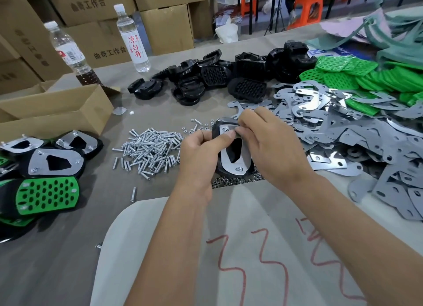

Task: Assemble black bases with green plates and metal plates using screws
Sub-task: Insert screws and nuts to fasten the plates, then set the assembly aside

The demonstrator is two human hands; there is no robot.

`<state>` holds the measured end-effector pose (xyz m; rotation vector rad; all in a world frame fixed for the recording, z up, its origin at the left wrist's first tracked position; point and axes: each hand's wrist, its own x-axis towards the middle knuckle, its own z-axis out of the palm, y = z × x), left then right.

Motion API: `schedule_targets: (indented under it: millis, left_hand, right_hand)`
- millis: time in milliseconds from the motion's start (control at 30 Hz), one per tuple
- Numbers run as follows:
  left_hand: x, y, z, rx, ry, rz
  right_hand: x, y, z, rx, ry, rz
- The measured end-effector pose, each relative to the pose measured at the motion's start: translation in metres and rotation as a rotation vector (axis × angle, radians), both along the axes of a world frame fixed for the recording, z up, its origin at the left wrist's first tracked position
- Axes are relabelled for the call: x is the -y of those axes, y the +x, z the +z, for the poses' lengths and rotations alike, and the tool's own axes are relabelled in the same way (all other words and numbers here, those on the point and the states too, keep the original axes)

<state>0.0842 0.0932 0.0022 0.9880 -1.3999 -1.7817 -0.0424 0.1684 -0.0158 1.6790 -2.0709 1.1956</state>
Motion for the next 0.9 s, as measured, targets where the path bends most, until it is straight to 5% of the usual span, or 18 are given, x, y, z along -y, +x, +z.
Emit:
schedule_targets:
  millis: [367, 900]
  left_hand:
    - [0.0052, 0.0043, -0.0018, 0.071, 0.015, -0.008]
    - [0.0053, 0.004, -0.0008, 0.077, 0.014, 0.004]
  right_hand:
    - [-0.0057, -0.0079, -0.0026, -0.044, 0.229, 0.092]
    - [-0.0076, -0.0008, 0.0004, -0.066, 0.273, 0.076]
